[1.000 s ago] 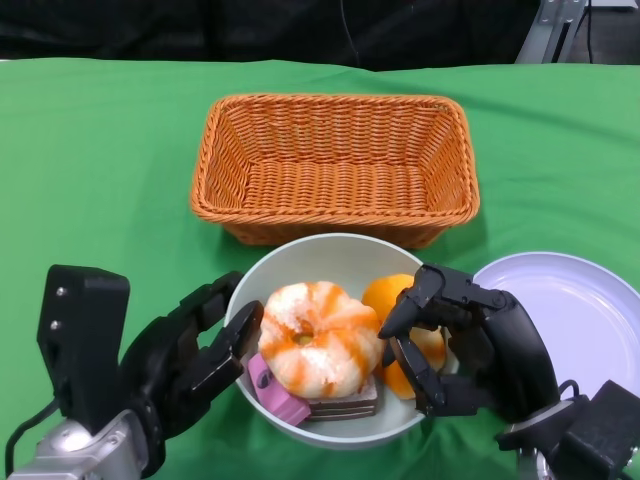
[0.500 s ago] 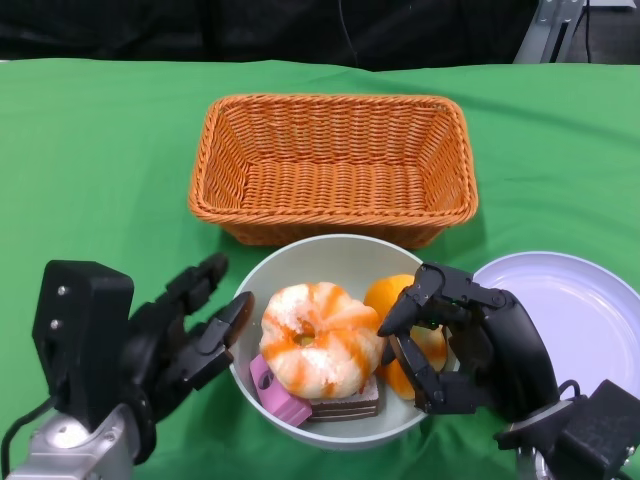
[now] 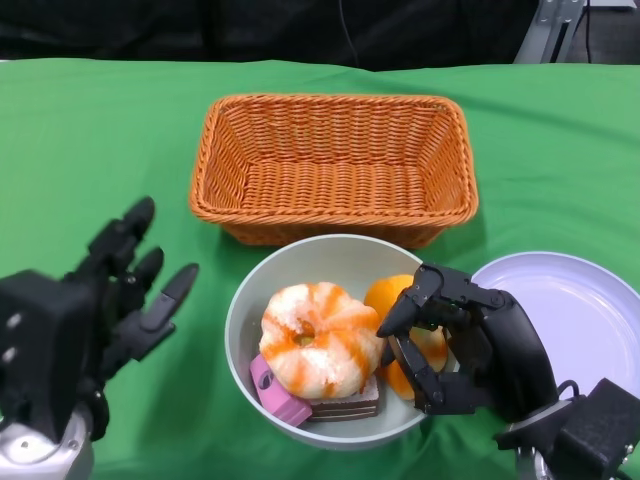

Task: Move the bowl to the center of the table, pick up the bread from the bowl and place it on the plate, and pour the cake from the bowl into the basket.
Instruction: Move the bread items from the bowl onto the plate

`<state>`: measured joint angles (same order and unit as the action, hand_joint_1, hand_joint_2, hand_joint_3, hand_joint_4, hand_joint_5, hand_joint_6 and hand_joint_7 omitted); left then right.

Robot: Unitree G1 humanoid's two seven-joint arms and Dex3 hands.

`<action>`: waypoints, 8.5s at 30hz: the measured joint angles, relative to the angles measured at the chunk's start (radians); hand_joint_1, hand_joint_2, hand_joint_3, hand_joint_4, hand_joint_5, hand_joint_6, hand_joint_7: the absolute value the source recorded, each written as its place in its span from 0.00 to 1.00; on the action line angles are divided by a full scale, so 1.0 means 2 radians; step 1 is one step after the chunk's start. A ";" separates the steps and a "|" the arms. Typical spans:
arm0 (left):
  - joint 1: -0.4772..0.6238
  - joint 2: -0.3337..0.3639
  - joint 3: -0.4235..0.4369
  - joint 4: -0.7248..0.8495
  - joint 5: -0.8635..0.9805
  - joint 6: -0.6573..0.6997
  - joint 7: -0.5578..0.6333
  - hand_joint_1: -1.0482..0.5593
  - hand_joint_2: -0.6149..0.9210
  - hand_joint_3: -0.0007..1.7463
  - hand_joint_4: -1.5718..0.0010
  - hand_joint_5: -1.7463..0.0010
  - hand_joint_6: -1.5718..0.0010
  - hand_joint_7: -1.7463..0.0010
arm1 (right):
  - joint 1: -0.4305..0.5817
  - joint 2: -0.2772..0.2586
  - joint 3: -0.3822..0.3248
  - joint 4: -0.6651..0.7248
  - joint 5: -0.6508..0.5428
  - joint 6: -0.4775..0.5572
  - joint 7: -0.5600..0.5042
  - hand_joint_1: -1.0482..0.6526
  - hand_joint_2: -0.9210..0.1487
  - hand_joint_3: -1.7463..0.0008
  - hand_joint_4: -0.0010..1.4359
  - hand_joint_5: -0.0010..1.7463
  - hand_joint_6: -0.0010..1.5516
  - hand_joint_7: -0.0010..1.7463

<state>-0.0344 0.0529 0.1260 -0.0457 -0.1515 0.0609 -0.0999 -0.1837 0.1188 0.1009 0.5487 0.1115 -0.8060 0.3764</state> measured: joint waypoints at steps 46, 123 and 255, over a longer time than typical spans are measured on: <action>-0.013 -0.004 0.037 0.213 -0.042 -0.369 -0.096 0.62 0.99 0.28 0.55 0.17 0.47 0.42 | -0.049 -0.182 0.037 -0.100 -0.440 -0.054 -0.253 0.13 0.05 1.00 0.33 0.10 0.29 0.00; 0.006 -0.026 0.021 0.153 -0.047 -0.359 -0.088 0.61 0.84 0.51 0.52 0.16 0.47 0.38 | -0.256 -0.167 0.342 0.206 -0.583 0.006 -0.663 0.50 0.01 0.99 0.52 0.78 0.75 0.05; 0.008 -0.013 0.037 0.163 -0.048 -0.339 -0.072 0.61 0.90 0.41 0.55 0.12 0.49 0.36 | 0.045 -0.283 0.077 -0.285 -0.382 0.382 -0.171 0.30 0.05 1.00 0.11 0.01 0.21 0.01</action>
<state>-0.0174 0.0272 0.1997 0.2805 -0.2466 -0.6180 -0.2446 -0.0930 -0.4473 0.2558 -0.0213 -0.6533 -0.0415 0.0345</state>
